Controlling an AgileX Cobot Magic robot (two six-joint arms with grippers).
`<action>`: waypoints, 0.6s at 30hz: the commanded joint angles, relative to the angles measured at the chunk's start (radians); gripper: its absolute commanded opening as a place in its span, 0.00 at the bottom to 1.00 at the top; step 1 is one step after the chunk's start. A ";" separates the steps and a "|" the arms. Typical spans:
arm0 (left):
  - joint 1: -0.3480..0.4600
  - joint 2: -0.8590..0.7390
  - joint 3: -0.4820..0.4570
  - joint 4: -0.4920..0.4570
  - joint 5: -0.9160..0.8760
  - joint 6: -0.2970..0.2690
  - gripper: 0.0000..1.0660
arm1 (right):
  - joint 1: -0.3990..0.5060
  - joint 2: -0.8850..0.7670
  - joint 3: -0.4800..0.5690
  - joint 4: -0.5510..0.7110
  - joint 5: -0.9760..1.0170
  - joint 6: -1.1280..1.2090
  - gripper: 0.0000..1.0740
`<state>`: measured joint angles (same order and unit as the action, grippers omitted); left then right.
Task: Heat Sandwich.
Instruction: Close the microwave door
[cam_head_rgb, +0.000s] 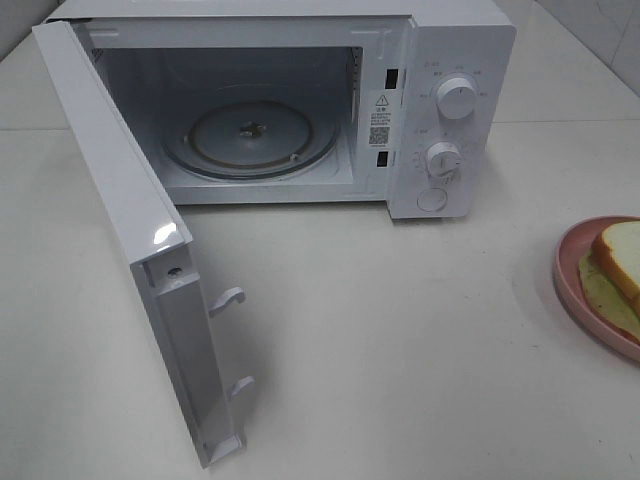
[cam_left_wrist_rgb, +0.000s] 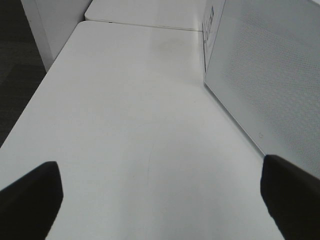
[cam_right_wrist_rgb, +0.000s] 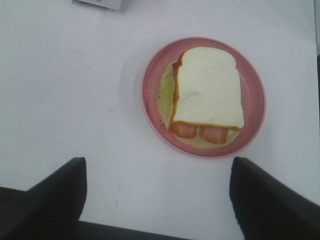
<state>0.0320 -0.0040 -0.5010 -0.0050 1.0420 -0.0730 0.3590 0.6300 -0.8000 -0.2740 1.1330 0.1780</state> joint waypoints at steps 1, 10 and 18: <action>0.003 -0.023 0.003 -0.009 -0.008 0.000 0.97 | 0.002 -0.032 -0.003 -0.001 0.039 -0.018 0.71; 0.003 -0.023 0.003 -0.009 -0.008 0.000 0.97 | 0.001 -0.189 0.073 -0.001 0.061 -0.016 0.71; 0.003 -0.023 0.003 -0.009 -0.008 0.000 0.97 | -0.090 -0.344 0.187 0.006 0.059 -0.016 0.71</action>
<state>0.0320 -0.0040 -0.5010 -0.0050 1.0420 -0.0730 0.2940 0.3160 -0.6310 -0.2720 1.1880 0.1780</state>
